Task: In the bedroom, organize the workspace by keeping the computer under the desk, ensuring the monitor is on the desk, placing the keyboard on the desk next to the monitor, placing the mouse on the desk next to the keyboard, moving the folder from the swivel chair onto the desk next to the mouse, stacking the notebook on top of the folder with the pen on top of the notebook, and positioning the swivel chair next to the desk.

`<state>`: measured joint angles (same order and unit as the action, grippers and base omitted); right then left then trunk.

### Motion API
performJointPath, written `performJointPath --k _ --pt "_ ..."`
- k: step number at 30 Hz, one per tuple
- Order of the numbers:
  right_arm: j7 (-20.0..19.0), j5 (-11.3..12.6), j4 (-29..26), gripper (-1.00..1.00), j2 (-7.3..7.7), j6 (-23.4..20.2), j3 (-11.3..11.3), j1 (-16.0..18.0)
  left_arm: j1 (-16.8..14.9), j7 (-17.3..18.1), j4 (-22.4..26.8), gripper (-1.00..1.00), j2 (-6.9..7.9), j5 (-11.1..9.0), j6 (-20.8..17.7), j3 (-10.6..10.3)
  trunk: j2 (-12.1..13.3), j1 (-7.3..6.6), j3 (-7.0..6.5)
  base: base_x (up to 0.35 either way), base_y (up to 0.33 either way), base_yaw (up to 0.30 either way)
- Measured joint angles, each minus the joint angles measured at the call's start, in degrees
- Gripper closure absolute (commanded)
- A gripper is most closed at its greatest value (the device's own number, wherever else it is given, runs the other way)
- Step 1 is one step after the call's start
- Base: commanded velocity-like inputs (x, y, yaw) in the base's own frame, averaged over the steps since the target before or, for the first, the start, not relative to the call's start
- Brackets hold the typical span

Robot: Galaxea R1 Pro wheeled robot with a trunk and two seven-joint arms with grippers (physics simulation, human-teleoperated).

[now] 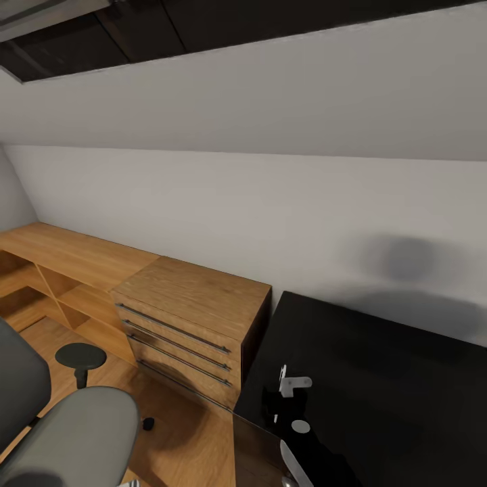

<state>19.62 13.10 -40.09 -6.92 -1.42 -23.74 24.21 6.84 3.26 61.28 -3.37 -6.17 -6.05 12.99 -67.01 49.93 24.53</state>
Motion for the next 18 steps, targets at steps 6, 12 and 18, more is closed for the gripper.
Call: performJointPath --k 6,12,18 --pt "0.11 0.91 -0.97 -1.00 0.02 -2.09 0.07 0.09 -0.01 0.00 0.00 -1.00 0.00 0.00 0.00 0.00 0.00 0.00 0.00 0.000 0.000 0.000" --pt "0.22 2.09 -1.41 -1.00 0.05 -2.94 -0.01 0.12 0.00 0.00 0.00 -1.00 0.00 0.00 0.00 0.00 0.00 0.00 -0.01 0.000 0.000 0.000" --pt "0.16 2.45 -1.50 -1.00 0.08 -2.86 -0.02 0.11 -0.04 0.00 0.00 -1.00 0.00 0.00 0.00 0.00 0.00 0.00 0.00 0.000 0.000 0.000"
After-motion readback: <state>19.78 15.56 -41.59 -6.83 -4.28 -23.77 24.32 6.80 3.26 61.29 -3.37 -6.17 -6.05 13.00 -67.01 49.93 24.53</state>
